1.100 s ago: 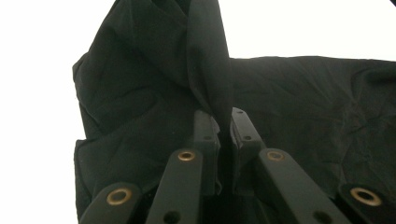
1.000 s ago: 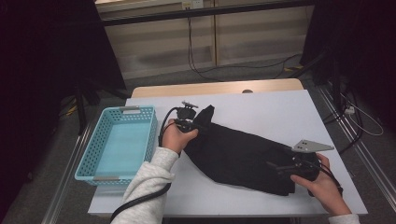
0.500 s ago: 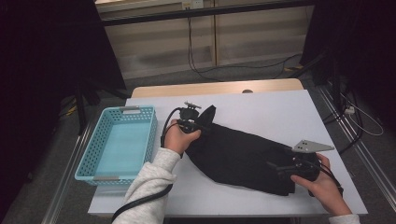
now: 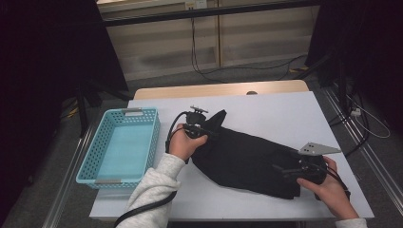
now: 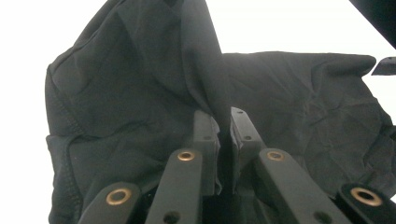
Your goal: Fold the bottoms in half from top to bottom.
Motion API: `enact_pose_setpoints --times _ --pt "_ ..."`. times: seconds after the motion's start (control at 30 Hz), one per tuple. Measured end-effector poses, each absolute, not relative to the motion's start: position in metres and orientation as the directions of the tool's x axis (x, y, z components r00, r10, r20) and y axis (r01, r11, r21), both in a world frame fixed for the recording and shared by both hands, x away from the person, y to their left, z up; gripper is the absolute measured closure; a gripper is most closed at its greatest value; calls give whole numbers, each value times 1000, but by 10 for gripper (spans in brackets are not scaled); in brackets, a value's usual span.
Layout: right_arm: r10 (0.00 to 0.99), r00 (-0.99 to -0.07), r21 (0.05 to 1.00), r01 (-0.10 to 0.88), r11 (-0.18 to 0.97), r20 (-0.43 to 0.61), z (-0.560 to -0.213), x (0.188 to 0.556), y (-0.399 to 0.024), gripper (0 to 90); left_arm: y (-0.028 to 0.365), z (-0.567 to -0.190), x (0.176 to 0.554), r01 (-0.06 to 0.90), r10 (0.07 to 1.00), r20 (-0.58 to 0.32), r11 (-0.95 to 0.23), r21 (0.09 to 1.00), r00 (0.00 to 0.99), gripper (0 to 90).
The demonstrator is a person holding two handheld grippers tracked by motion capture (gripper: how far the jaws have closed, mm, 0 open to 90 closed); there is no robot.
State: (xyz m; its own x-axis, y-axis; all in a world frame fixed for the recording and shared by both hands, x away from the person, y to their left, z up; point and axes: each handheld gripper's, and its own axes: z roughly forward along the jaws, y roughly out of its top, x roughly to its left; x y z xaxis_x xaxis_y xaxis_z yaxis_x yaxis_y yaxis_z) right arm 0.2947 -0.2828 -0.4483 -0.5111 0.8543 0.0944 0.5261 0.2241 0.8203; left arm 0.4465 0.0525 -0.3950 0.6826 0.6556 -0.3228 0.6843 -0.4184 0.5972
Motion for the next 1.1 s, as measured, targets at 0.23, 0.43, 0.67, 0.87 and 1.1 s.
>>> enact_pose_setpoints --times 0.23,0.43,0.67,0.87,1.1 --pt "854 -511 821 526 223 96 -447 294 -284 105 50 -406 447 700 659 -341 -409 585 670 835" --pt "856 -508 822 525 221 94 -447 294 -285 104 48 -405 446 696 656 -340 -410 590 674 835" --pt "857 -508 826 520 219 92 -446 294 -285 104 40 -398 438 690 620 -387 -373 620 682 834" --pt "856 -510 820 526 225 92 -448 296 -283 102 21 -402 430 670 588 -387 -399 626 711 816" --pt "853 -514 823 522 223 94 -448 298 -280 101 33 -403 431 611 570 -344 -381 694 746 510"
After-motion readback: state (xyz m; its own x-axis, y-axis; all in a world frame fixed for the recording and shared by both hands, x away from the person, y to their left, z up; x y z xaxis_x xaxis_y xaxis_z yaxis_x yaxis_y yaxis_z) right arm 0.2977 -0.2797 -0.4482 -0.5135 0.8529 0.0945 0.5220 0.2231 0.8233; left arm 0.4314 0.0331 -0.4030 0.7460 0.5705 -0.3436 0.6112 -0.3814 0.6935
